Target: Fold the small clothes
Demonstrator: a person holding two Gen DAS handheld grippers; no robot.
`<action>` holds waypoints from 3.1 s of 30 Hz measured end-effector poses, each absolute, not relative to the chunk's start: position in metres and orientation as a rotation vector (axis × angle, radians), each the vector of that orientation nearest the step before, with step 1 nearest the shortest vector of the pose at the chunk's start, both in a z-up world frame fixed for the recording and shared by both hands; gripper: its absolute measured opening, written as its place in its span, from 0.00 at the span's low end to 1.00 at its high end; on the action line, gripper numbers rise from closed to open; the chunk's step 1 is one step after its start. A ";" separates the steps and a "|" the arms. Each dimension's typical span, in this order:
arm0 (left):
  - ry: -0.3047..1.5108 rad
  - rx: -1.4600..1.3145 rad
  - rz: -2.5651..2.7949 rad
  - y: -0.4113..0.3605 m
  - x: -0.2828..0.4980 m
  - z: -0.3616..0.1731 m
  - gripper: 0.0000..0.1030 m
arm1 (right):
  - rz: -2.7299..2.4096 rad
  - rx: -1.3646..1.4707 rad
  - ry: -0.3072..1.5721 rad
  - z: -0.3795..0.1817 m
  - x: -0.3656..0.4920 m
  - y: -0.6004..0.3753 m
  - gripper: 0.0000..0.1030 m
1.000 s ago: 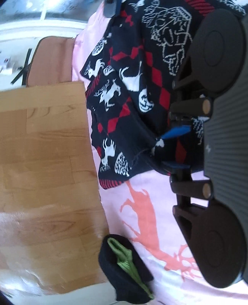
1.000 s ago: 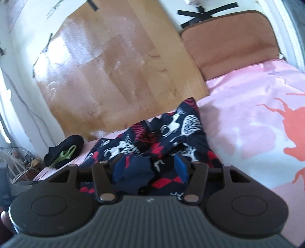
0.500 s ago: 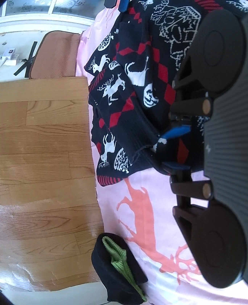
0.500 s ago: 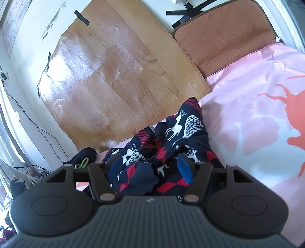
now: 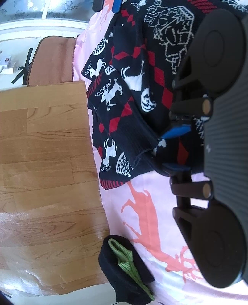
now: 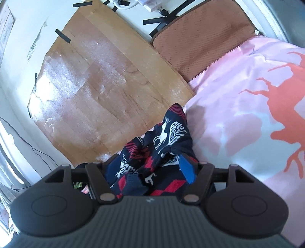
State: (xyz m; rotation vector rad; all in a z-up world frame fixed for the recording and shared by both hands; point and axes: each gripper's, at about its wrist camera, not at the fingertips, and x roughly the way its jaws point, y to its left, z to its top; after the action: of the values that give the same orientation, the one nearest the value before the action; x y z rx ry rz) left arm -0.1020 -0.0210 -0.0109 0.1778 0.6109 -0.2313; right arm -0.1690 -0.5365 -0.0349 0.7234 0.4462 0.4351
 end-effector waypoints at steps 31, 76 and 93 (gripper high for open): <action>0.523 0.152 -0.268 -0.010 -0.115 -0.004 0.87 | 0.332 0.580 0.481 -0.030 -0.171 -0.515 0.70; 0.994 -0.145 -0.535 0.053 -0.269 0.009 0.10 | 0.514 0.394 0.529 0.020 -0.295 -0.595 0.49; 0.798 -0.565 -0.581 0.094 -0.225 0.061 0.09 | 0.622 0.614 0.474 0.019 -0.306 -0.611 0.09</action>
State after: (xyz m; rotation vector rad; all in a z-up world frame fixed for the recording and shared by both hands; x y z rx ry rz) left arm -0.2252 0.0944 0.0611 -0.5646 0.7977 -0.5811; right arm -0.3055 -0.6113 0.0194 0.6136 0.4744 0.6218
